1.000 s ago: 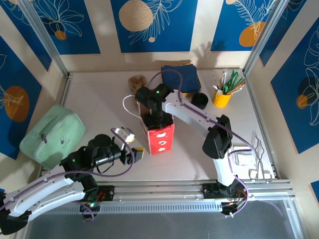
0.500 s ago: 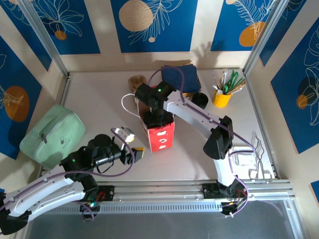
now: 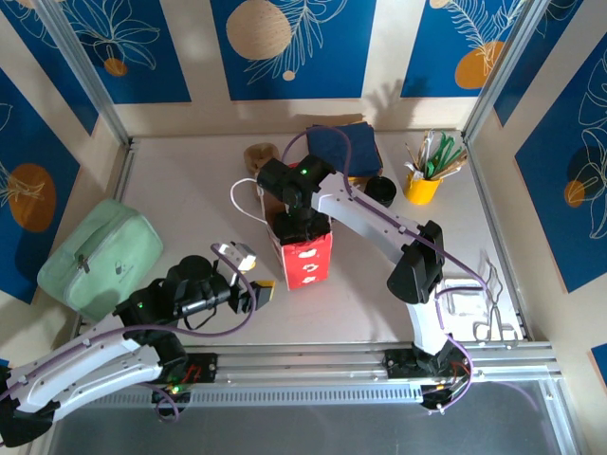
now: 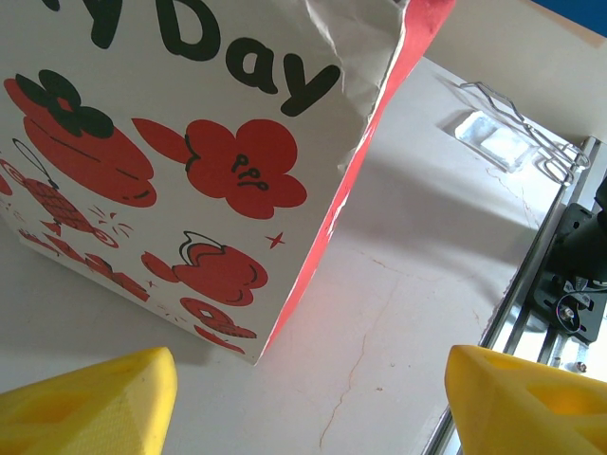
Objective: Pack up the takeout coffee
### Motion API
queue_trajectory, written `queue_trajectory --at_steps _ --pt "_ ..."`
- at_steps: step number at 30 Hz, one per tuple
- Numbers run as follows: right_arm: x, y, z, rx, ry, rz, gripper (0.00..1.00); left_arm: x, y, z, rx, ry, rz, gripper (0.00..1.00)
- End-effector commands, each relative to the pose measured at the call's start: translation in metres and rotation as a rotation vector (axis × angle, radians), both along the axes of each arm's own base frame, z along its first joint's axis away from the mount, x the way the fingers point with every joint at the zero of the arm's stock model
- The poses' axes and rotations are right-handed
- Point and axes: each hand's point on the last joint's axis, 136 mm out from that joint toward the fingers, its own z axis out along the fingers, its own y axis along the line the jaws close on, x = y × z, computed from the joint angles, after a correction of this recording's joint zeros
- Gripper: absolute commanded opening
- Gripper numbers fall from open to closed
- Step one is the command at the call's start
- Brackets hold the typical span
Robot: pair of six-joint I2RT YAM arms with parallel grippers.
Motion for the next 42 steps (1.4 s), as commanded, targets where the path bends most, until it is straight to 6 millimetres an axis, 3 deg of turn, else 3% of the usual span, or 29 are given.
queue_trajectory --at_steps 1,14,20,33,42 --pt "-0.002 -0.001 0.024 0.041 -0.04 0.014 0.67 0.0 -0.001 0.012 -0.014 -0.018 -0.001 0.75" --pt "-0.004 0.0 0.021 0.046 -0.035 0.022 0.64 0.0 -0.004 0.012 -0.009 -0.015 -0.007 0.75" --pt "-0.003 0.001 0.022 0.043 -0.036 0.023 0.71 0.001 -0.005 0.014 -0.007 -0.02 -0.009 0.75" --pt "0.002 -0.004 0.008 -0.044 -0.043 0.032 0.73 0.002 -0.007 0.014 -0.004 -0.014 -0.009 0.75" --pt "-0.005 0.006 0.002 0.01 -0.004 0.044 0.78 0.002 -0.005 0.014 -0.005 -0.01 -0.004 0.74"
